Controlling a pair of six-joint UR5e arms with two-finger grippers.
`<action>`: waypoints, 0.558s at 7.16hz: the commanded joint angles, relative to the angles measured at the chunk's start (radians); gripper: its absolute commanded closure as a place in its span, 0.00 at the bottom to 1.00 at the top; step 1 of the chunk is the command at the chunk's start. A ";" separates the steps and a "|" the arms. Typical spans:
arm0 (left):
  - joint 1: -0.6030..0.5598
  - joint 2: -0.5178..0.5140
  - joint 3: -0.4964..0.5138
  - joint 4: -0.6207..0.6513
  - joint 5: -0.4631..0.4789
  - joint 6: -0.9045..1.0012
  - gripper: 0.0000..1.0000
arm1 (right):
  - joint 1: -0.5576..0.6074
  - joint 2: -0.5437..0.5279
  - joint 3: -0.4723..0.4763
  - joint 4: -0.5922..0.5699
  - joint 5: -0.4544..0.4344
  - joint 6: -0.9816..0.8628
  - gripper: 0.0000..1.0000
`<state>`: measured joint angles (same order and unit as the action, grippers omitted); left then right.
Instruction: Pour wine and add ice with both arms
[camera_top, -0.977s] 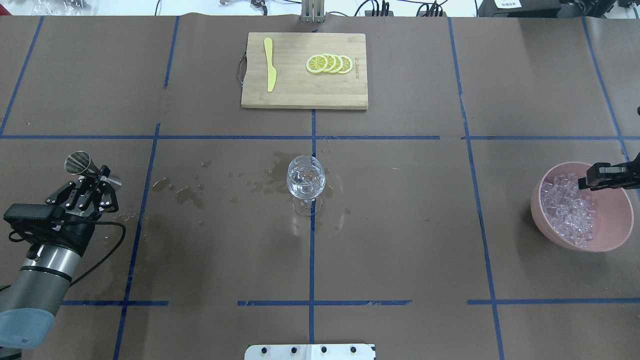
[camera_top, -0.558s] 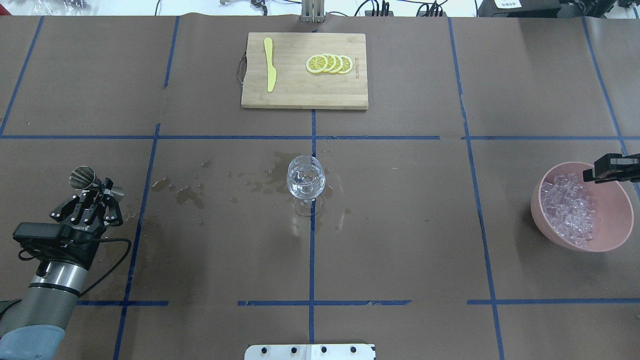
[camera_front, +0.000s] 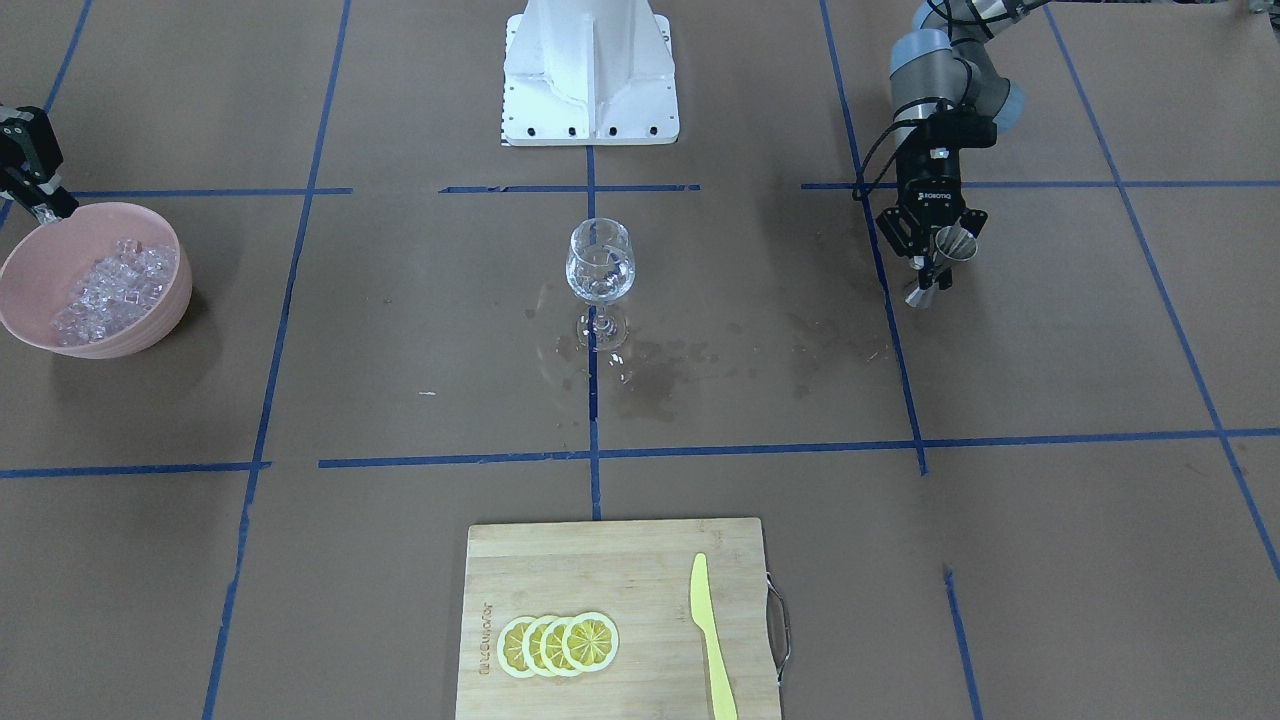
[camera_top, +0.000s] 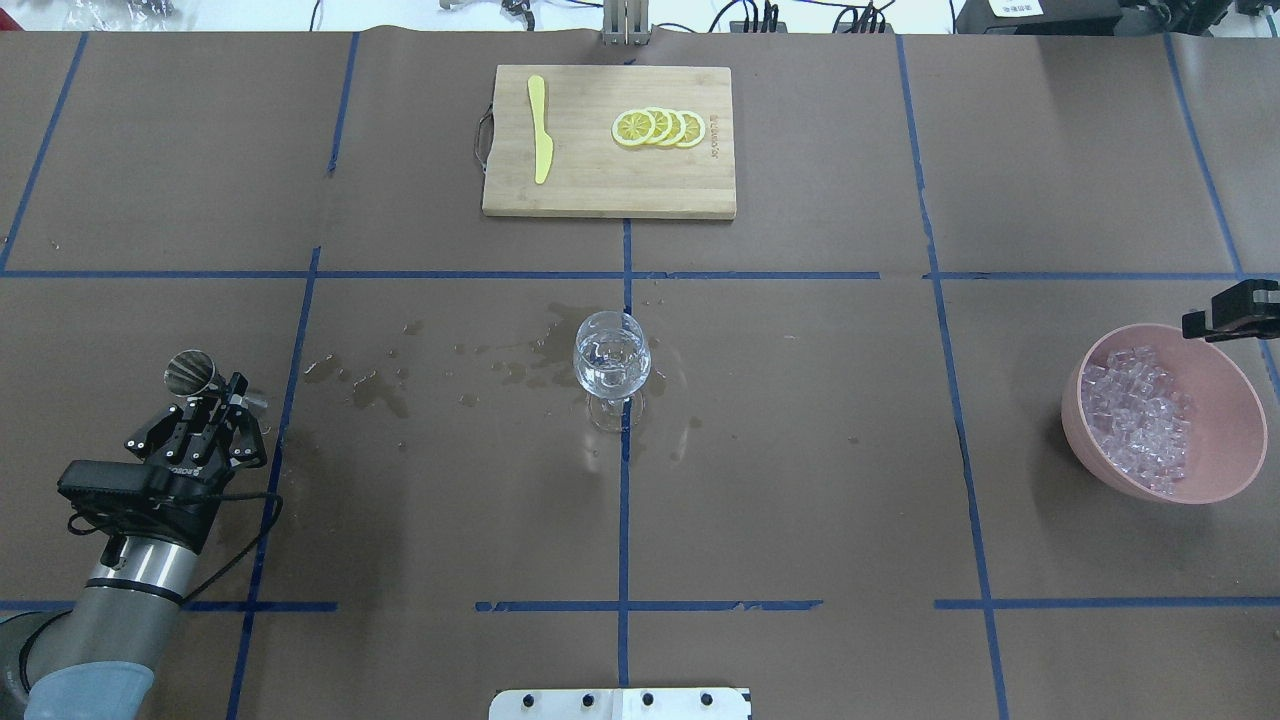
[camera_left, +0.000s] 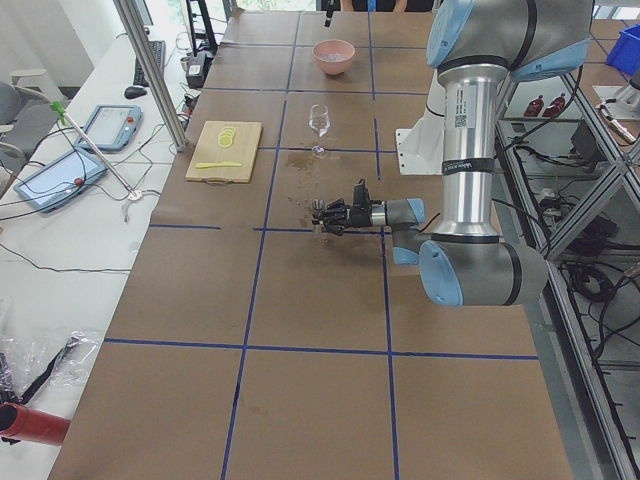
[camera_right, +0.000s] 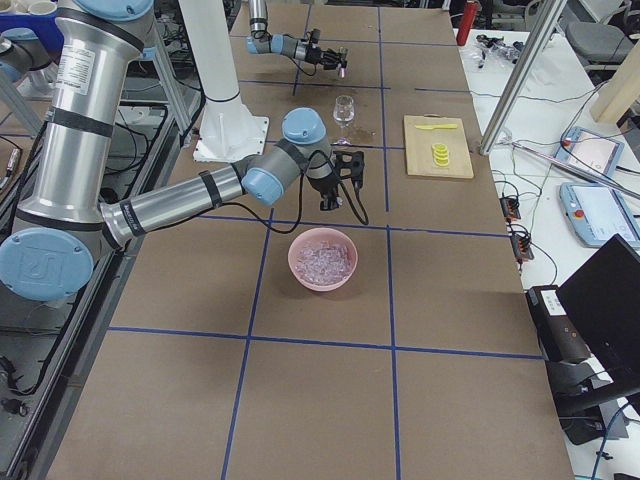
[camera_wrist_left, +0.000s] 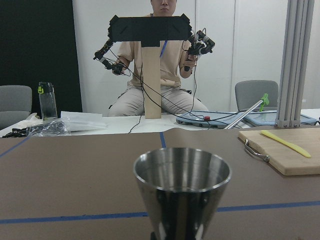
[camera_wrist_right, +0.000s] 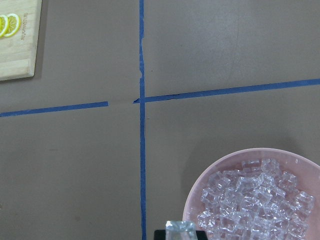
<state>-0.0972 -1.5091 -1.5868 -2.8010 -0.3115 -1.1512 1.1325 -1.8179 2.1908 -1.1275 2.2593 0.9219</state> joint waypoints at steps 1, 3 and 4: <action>0.004 -0.019 0.022 -0.005 0.000 -0.007 1.00 | 0.004 0.000 0.007 0.000 0.000 0.000 1.00; 0.004 -0.017 0.025 -0.002 0.000 -0.004 0.83 | 0.004 -0.001 0.009 0.000 -0.001 0.000 1.00; 0.004 -0.017 0.025 -0.002 0.000 -0.004 0.74 | 0.006 -0.001 0.007 0.000 -0.001 0.000 1.00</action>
<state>-0.0937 -1.5264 -1.5628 -2.8035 -0.3114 -1.1560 1.1371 -1.8191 2.1990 -1.1275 2.2582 0.9219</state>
